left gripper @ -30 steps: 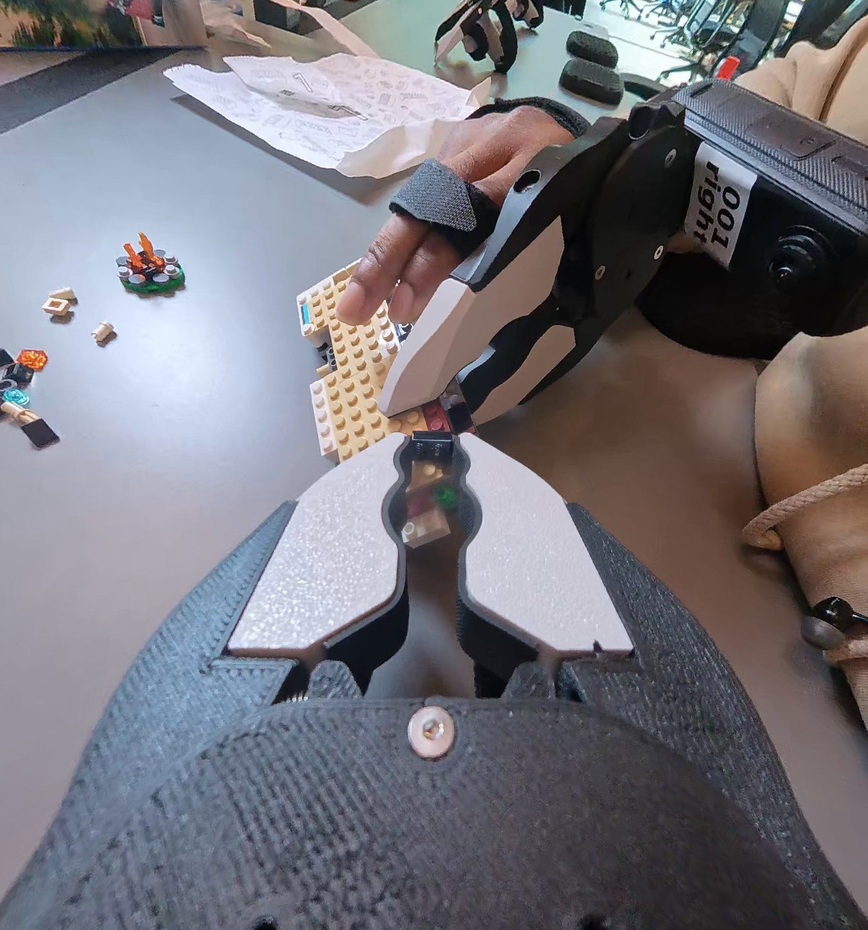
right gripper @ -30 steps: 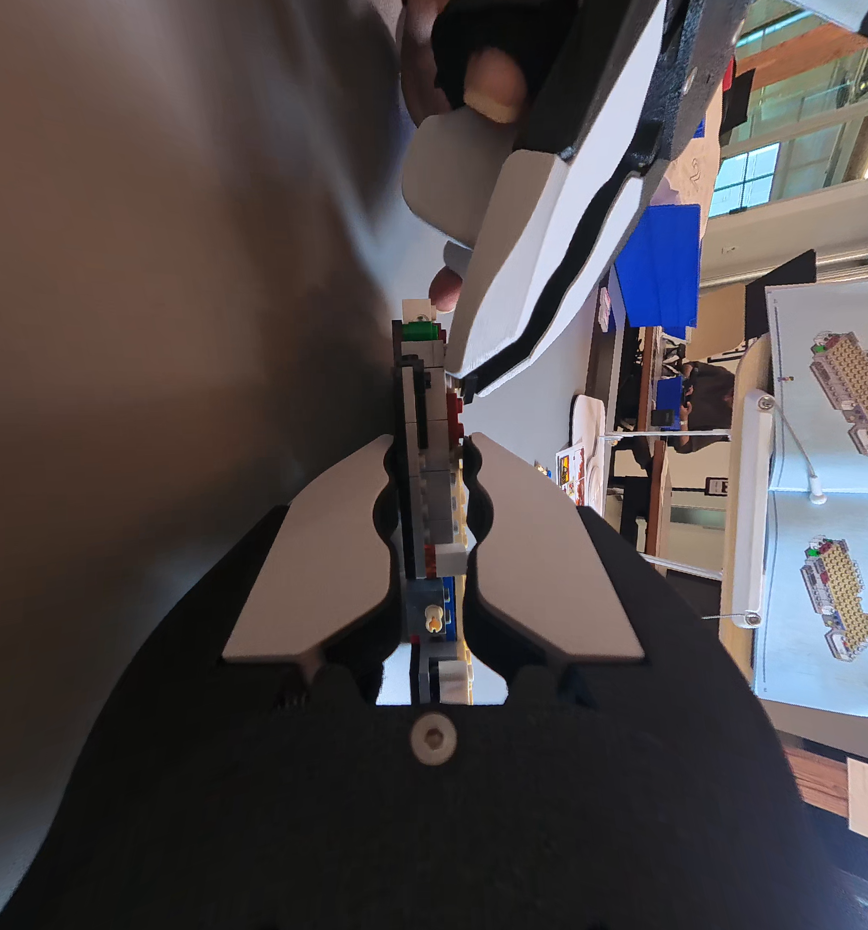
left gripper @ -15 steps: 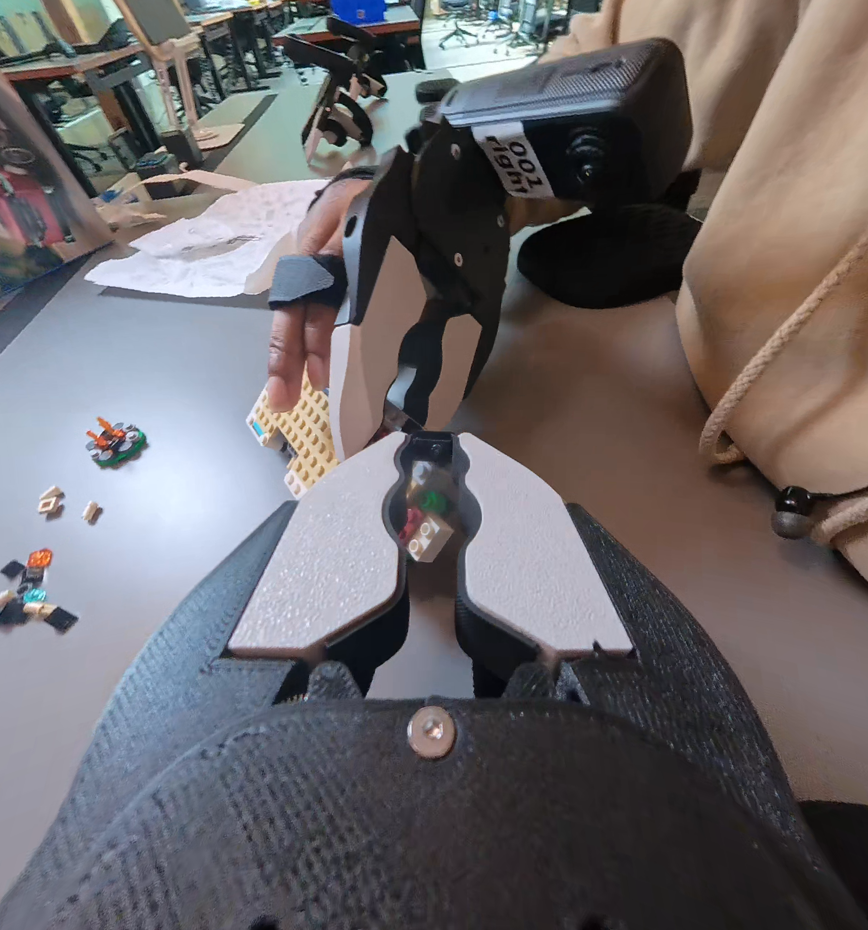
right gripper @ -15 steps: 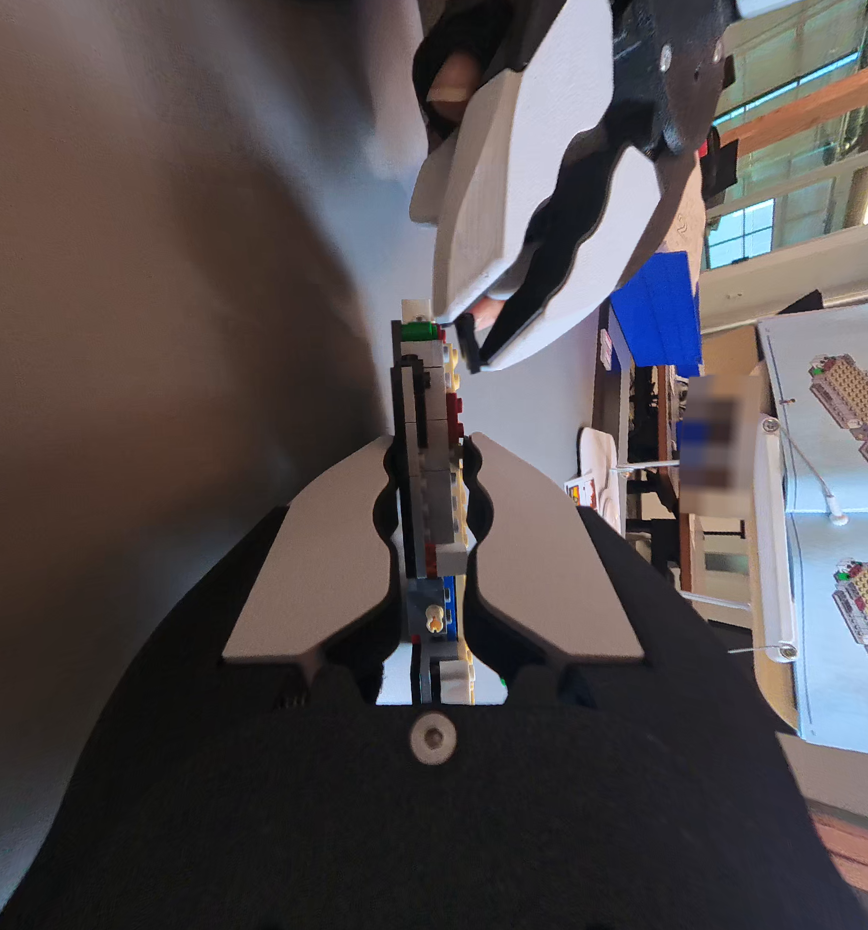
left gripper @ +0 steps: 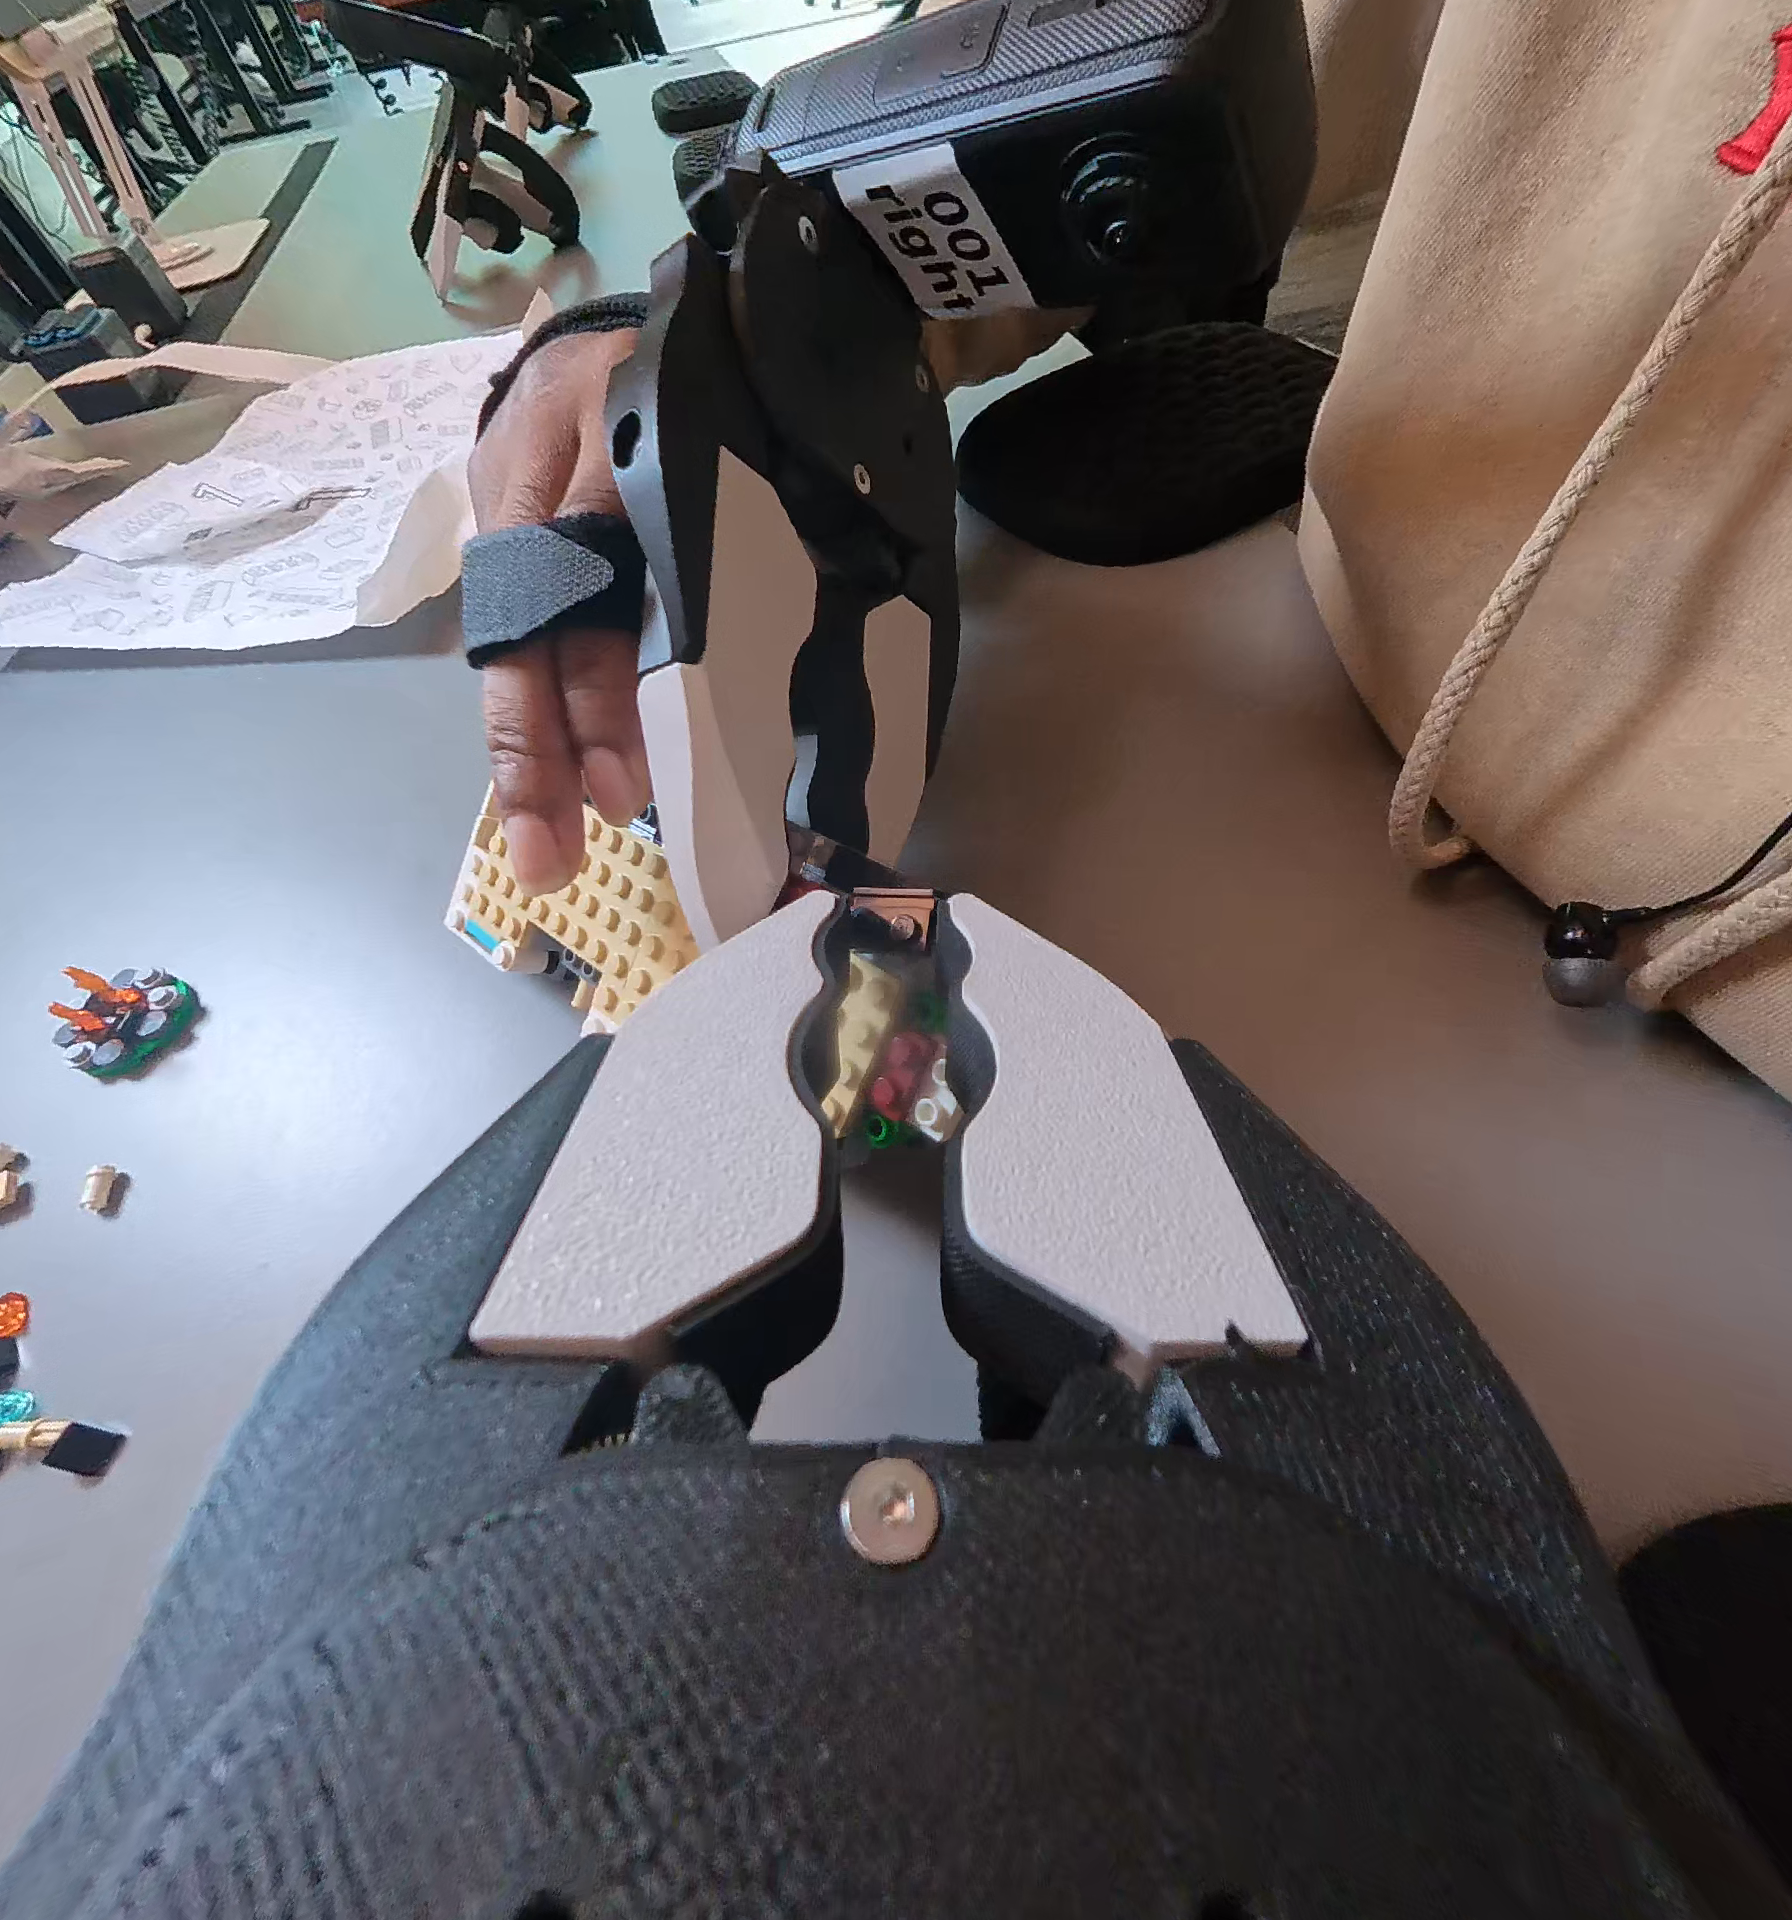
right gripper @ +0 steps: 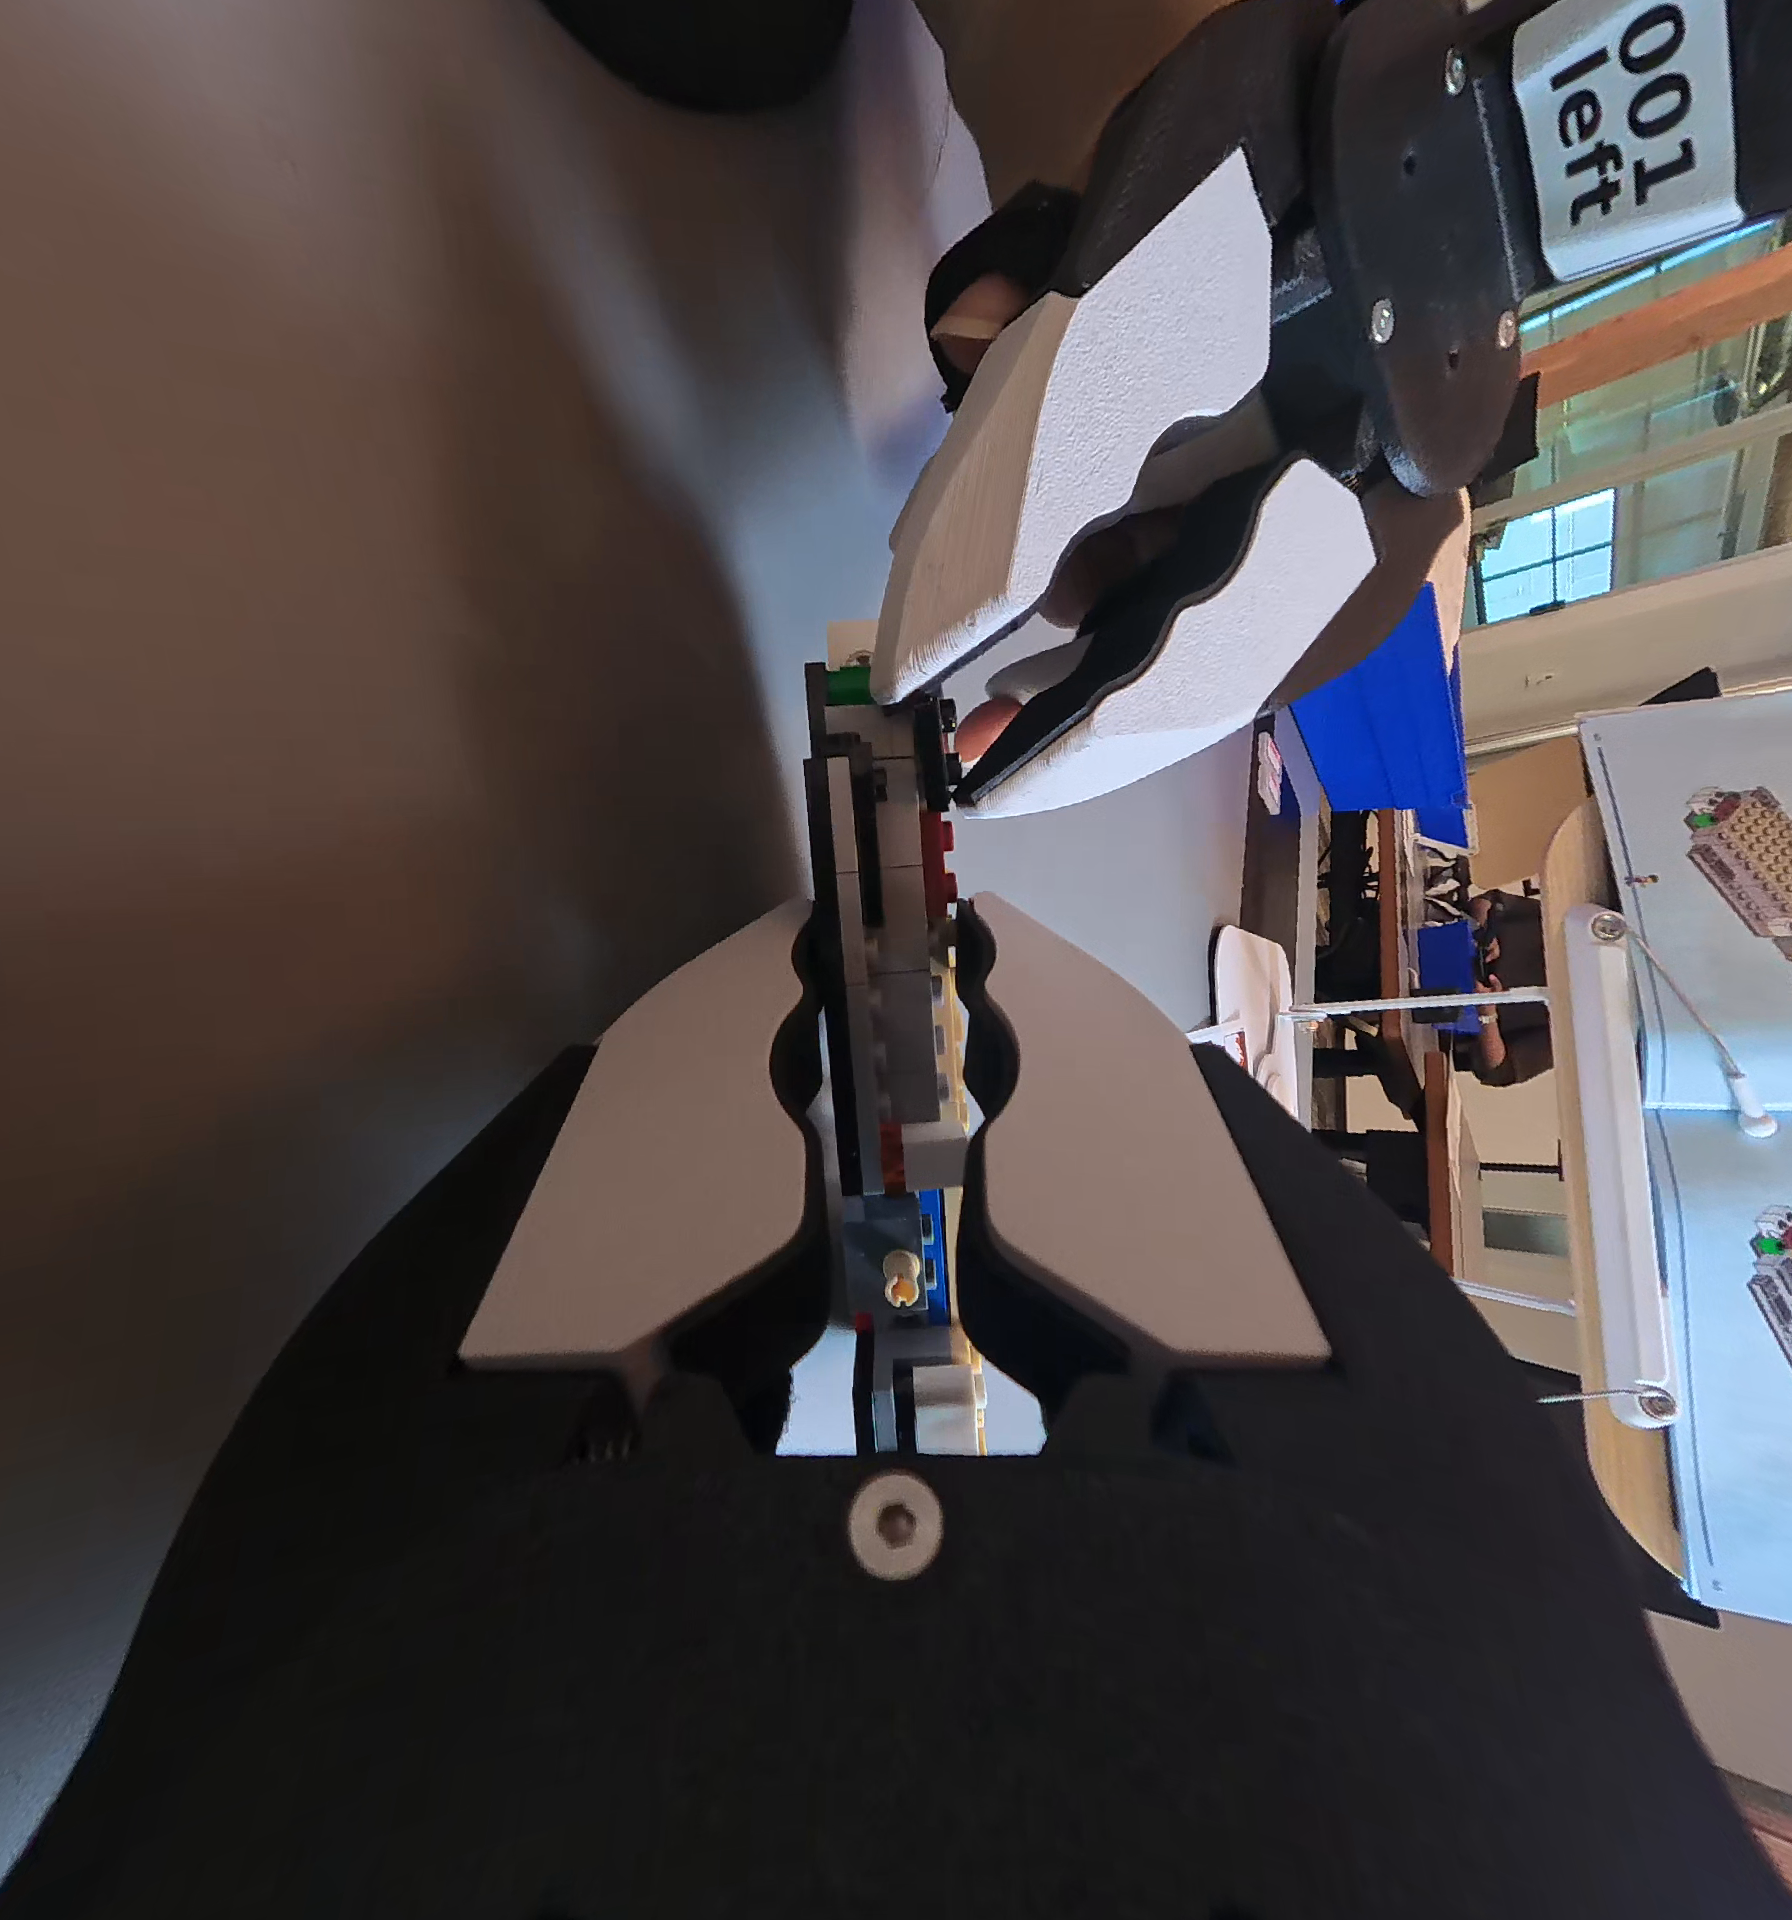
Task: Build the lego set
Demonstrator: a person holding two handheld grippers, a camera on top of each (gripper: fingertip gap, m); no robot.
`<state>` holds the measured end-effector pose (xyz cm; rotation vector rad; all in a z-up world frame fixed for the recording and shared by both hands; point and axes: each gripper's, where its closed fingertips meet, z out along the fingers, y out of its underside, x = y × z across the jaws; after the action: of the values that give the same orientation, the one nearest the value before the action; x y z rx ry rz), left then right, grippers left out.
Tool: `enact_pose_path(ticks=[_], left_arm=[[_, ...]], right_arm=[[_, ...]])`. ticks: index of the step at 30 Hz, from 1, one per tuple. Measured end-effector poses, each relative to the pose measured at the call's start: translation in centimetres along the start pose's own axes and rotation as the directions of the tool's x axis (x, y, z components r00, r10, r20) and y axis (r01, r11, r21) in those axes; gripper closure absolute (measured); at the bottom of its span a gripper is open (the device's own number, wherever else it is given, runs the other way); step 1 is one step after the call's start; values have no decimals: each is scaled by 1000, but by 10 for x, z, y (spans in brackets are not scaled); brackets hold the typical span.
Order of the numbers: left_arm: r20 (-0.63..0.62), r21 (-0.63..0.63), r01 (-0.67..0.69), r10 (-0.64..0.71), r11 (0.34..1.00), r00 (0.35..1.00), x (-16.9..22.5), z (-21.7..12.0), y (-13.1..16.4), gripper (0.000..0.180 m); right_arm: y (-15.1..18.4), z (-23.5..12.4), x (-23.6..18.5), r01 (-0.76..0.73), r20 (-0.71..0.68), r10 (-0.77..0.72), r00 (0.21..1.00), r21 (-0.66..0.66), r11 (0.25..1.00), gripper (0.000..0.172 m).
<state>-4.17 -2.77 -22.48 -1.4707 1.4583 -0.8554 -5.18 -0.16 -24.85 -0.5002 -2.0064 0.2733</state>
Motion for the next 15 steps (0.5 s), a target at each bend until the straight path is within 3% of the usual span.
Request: enact_pose_path(ticks=[10,15], left_arm=[[7,-14,-7,7,1000,1000,-2,-2,3,162],[92,-49,-30,35,998,995,-5,-8,1,155]], right_arm=[[1,1,2,-8,-4,8,1000,-1,1000,148],[2,1,4,-29,-11,29,1000,-3,1000,148]])
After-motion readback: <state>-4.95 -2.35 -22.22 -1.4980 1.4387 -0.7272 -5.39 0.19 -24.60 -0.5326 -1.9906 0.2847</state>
